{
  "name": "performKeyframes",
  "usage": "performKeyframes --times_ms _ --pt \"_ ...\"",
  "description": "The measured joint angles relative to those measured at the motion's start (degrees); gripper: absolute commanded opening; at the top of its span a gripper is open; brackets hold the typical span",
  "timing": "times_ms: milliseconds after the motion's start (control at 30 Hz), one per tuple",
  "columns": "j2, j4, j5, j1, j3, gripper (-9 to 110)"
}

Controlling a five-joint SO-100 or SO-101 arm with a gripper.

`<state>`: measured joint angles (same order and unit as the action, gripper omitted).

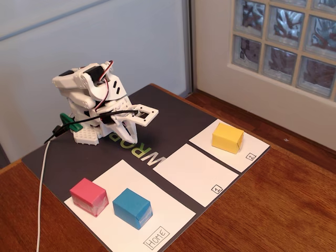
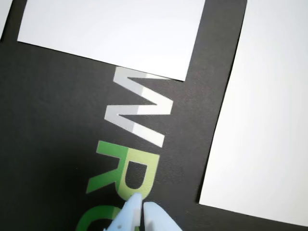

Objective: Move box blue to zone 1

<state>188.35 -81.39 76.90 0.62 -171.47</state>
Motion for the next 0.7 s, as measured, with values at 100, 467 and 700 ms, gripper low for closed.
performKeyframes --times_ms 100,467,700 --pt "0.0 0.9 0.6 1.2 -0.1 0" --pt "-39.3 12.2 -1.5 -1.8 26.0 0" --pt "-68.8 6.4 -7.8 -6.4 60.5 0"
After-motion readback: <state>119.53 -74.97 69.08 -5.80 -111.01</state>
